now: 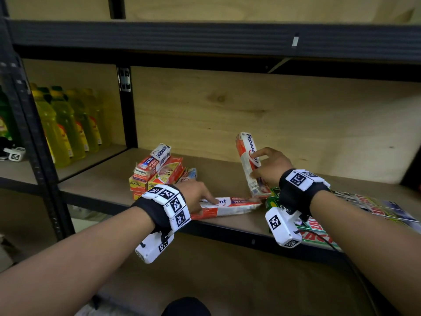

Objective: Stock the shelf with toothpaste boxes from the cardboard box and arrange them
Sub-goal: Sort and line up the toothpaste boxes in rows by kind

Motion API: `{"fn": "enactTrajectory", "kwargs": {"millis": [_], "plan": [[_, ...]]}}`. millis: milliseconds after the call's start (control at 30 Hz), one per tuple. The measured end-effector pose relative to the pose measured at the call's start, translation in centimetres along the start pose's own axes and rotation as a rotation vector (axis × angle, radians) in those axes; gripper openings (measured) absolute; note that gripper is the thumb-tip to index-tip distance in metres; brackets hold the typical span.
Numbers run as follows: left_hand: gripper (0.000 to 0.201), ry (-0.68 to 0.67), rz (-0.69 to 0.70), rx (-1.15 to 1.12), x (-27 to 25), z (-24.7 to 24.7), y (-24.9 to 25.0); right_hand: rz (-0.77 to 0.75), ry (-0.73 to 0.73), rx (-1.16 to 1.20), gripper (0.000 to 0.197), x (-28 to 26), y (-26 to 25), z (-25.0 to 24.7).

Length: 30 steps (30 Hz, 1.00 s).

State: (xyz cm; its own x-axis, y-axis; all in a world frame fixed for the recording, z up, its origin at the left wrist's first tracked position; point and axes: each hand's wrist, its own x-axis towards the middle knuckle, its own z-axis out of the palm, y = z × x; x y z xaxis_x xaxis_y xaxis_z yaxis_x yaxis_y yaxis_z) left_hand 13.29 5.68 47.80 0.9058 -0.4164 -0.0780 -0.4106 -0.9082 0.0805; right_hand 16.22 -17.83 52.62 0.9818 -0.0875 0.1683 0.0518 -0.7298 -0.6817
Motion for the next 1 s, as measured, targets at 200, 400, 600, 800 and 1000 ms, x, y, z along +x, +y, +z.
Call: {"fn": "enactTrajectory", "kwargs": {"millis": [200, 400, 600, 800, 1000], "plan": [[0.060, 0.068, 0.092, -0.026, -0.1, 0.8, -1.2, -0.178, -0.110, -0.114, 0.053, 0.3, -1.0, 0.5], [0.036, 0.269, -0.003, 0.020, 0.5, 1.5, -1.7, -0.297, -0.308, -0.401, 0.050, 1.0, -1.4, 2.3], [0.028, 0.257, -0.090, 0.022, 1.0, 1.1, -1.8, -0.304, -0.435, -0.512, 0.050, 1.7, -0.8, 4.5], [0.034, 0.207, -0.056, 0.066, 1.3, 0.4, -1.2, -0.315, -0.484, -0.544, 0.051, 1.8, -0.3, 5.0], [0.065, 0.107, -0.044, 0.066, 2.0, -0.8, -0.4, -0.296, -0.601, -0.529, 0.049, 1.4, -0.7, 4.1]]}}
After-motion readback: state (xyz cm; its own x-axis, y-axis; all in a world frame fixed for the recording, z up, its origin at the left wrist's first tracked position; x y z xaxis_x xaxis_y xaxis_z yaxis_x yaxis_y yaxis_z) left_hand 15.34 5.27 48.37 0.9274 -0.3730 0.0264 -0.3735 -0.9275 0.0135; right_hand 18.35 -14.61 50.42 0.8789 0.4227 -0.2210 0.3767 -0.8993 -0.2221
